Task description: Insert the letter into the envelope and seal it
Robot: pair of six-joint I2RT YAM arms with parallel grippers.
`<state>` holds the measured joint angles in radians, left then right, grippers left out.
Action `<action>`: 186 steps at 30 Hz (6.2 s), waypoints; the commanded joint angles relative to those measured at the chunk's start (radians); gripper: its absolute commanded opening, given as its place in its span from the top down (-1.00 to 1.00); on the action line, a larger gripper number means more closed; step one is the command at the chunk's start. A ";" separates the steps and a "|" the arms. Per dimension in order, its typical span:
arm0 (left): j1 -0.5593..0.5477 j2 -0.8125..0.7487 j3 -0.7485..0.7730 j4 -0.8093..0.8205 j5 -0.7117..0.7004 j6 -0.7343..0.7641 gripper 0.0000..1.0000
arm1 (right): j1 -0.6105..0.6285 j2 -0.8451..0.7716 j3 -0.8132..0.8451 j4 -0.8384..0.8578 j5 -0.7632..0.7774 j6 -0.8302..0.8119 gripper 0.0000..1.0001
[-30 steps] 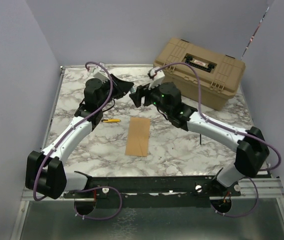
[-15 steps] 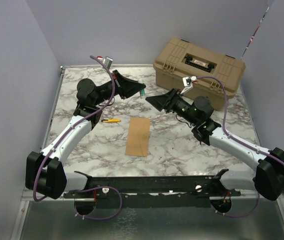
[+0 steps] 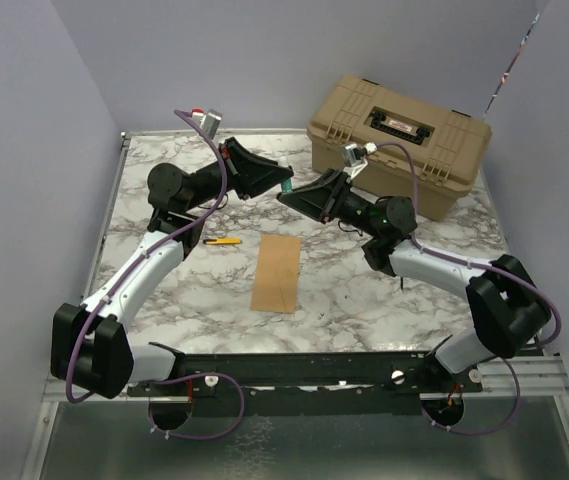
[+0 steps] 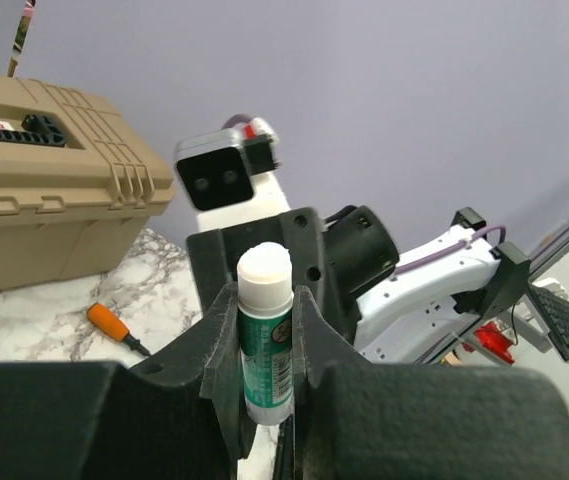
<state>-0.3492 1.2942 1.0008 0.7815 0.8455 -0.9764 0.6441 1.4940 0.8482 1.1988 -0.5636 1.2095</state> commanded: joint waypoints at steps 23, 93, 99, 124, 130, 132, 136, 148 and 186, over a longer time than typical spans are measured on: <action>-0.002 -0.083 -0.076 -0.125 -0.298 0.087 1.00 | 0.151 0.047 0.409 -0.891 0.656 -1.136 0.99; -0.045 -0.105 0.060 -0.436 -0.520 0.014 1.00 | 0.126 0.040 0.484 -1.038 0.740 -1.097 0.99; -0.044 -0.040 0.190 -0.818 -0.701 -0.056 1.00 | 0.196 0.150 0.558 -1.030 0.994 -1.279 0.99; -0.040 -0.085 0.058 -0.575 -0.497 0.104 -0.43 | 0.162 -0.031 0.424 -0.957 0.535 -0.876 0.99; -0.037 -0.093 0.038 -0.500 -0.483 0.093 -0.62 | 0.157 -0.054 0.398 -0.927 0.468 -0.851 0.99; -0.037 -0.090 0.023 -0.464 -0.468 0.069 -0.60 | 0.157 -0.059 0.383 -0.911 0.454 -0.844 0.99; -0.037 -0.097 -0.018 -0.396 -0.438 0.028 -0.29 | 0.155 -0.066 0.360 -0.888 0.468 -0.813 0.99; -0.045 -0.096 -0.082 -0.280 -0.407 -0.052 -0.02 | 0.152 -0.095 0.300 -0.766 0.475 -0.755 0.99; -0.069 -0.155 -0.075 -0.642 -0.425 0.662 1.00 | -0.133 0.162 0.418 -1.782 0.892 -0.599 -0.18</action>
<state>-0.4068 1.1767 0.9474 0.1219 0.3260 -0.3939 0.5648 1.5486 1.2152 -0.3985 0.2600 0.5591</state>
